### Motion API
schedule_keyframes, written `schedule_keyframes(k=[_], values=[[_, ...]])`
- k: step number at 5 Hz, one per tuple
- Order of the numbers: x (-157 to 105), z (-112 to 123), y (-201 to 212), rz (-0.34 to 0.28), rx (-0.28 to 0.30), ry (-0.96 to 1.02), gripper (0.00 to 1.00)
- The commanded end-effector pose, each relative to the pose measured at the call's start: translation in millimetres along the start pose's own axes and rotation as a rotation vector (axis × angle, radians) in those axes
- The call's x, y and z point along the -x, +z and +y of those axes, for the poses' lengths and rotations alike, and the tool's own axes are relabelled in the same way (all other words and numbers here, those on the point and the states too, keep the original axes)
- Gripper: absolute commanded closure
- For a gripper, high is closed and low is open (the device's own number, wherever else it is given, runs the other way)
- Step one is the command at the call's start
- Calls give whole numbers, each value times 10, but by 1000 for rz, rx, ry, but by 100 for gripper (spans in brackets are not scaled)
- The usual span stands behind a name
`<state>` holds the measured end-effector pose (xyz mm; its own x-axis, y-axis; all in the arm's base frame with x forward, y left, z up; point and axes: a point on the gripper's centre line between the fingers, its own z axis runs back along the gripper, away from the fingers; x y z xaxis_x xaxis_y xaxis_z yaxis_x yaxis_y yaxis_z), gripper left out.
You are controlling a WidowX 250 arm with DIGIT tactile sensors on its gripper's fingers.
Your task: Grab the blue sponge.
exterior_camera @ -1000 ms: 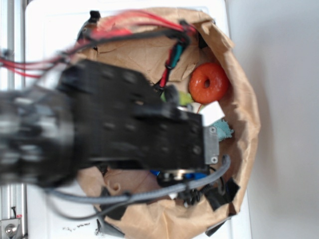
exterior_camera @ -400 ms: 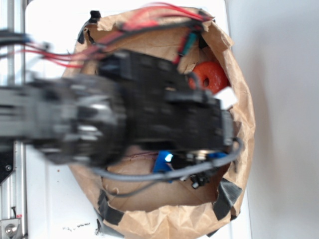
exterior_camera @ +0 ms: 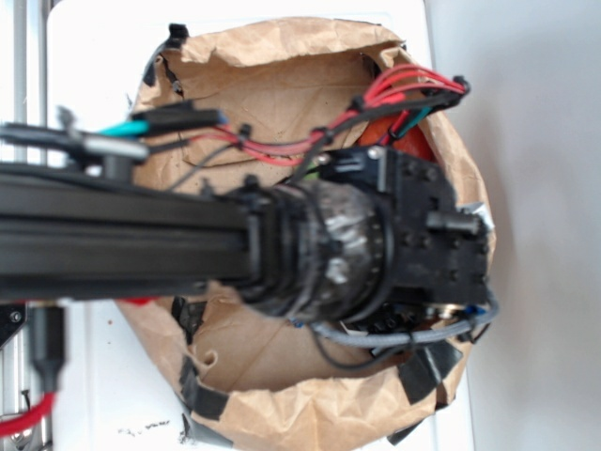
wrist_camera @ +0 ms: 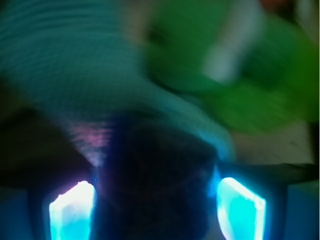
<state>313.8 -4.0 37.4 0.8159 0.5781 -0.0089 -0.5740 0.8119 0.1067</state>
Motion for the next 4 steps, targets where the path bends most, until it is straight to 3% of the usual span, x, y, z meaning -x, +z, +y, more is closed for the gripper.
schedule_keyframes(k=[1,2,3,4], values=[[-74,-23,246,-61,61,37,100],[105,340,649,-111,187,34,100],[115,589,1083,-134,306,66,100],[34,787,1339,-128,356,92,100]])
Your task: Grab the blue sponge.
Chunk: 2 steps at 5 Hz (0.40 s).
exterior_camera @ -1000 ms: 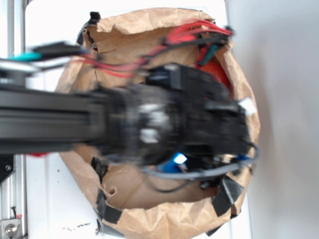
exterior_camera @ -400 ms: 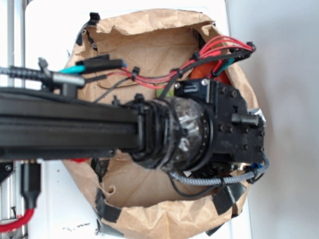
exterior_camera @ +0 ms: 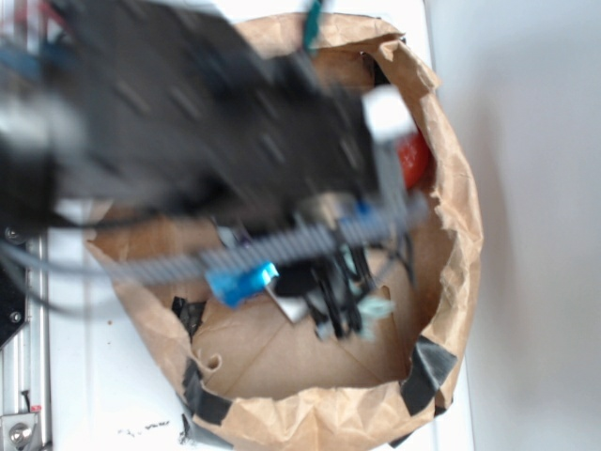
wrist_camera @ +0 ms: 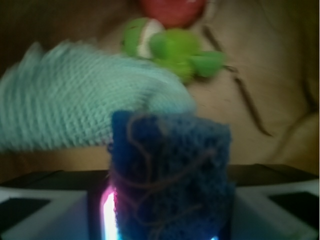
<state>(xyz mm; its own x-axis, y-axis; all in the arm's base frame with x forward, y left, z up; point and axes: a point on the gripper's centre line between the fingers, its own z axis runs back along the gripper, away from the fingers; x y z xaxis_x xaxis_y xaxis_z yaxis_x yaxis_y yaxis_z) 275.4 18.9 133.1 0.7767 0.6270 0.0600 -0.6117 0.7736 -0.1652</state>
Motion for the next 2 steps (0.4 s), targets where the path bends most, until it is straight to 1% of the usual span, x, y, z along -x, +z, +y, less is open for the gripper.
schedule_keyframes(k=[1,2], values=[[-288,142,614,-35,58,6,100],[-341,85,705,-13,-57,-49,100]])
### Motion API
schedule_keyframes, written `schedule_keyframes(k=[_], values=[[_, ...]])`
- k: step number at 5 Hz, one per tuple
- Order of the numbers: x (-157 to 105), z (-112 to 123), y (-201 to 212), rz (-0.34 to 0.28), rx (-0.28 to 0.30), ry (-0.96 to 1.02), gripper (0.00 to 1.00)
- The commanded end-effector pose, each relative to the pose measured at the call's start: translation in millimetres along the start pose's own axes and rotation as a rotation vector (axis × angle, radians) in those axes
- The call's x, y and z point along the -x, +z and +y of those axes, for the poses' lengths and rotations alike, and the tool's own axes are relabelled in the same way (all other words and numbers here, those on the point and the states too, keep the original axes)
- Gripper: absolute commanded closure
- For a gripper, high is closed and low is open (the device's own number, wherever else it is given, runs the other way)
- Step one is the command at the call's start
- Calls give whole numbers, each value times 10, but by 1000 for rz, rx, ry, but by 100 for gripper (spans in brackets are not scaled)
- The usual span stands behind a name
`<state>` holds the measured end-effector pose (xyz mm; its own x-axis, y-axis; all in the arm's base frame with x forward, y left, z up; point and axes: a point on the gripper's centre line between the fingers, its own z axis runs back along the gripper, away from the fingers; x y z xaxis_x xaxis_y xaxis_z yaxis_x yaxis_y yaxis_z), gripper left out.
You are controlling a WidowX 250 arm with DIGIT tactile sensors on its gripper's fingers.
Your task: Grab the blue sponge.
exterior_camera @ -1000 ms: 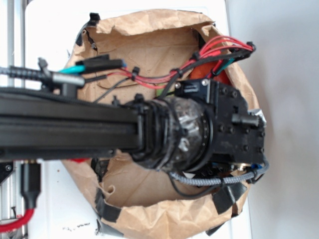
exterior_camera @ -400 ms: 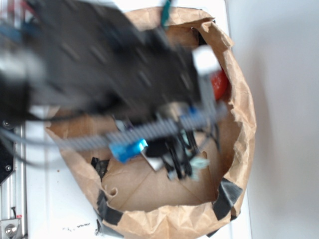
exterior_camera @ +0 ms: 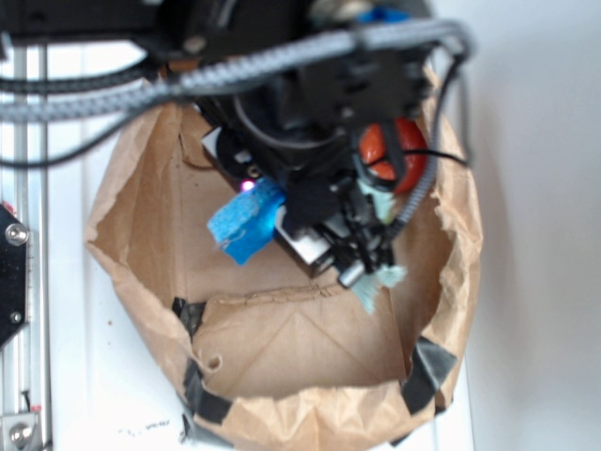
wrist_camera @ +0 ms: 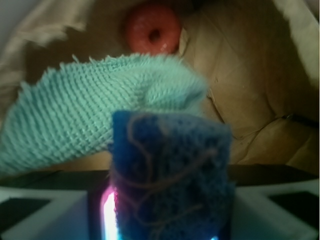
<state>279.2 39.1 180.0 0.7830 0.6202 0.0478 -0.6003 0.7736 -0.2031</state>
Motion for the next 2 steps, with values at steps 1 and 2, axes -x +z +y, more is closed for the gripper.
schedule_keyframes(k=[1,2], values=[[-114,-43,316,-96,-166,-117,100],[13,-105,274,-121,-208,-177,100]])
